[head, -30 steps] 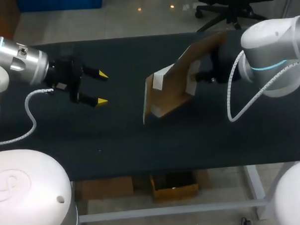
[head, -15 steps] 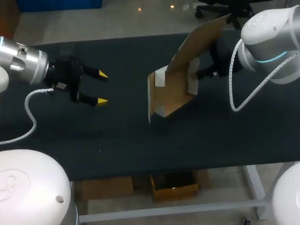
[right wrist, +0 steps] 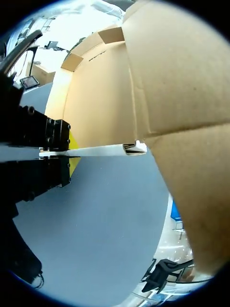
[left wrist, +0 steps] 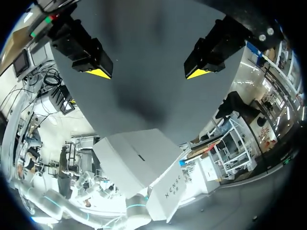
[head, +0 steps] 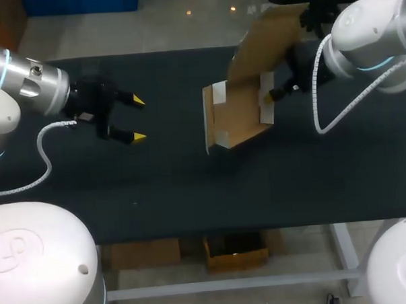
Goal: Assemble the packaging by folding the flat box into shape, placing the metal phone stand inside, and closing the box properly
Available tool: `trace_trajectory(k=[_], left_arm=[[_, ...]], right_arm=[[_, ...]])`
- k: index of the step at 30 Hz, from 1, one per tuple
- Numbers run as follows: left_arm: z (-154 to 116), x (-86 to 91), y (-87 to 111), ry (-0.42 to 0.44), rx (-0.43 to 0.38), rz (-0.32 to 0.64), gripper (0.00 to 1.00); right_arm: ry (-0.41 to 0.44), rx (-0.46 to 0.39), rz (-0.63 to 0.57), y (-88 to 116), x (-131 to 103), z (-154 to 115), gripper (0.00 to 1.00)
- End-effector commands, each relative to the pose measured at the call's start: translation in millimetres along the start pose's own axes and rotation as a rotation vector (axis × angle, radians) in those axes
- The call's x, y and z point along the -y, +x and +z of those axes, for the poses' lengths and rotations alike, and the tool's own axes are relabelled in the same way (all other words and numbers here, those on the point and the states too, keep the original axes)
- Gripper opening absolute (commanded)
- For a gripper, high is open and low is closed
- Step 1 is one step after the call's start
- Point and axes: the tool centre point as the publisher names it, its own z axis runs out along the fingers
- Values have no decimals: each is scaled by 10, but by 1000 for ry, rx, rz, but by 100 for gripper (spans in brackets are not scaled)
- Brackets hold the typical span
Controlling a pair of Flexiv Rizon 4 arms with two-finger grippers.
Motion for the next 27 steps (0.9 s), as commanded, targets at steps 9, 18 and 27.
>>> trace_trajectory(k=[9, 18, 27], left_arm=[[-23, -44, 70, -104, 38, -4, 100], [-68, -191, -3, -108, 27, -50, 100], [-139, -200, -46, -137, -37, -71, 100]], right_arm=[[273, 61, 83, 121, -16, -107, 0], [375, 193, 273, 57, 251, -191, 0], [377, 260, 305, 44, 295, -230, 0]])
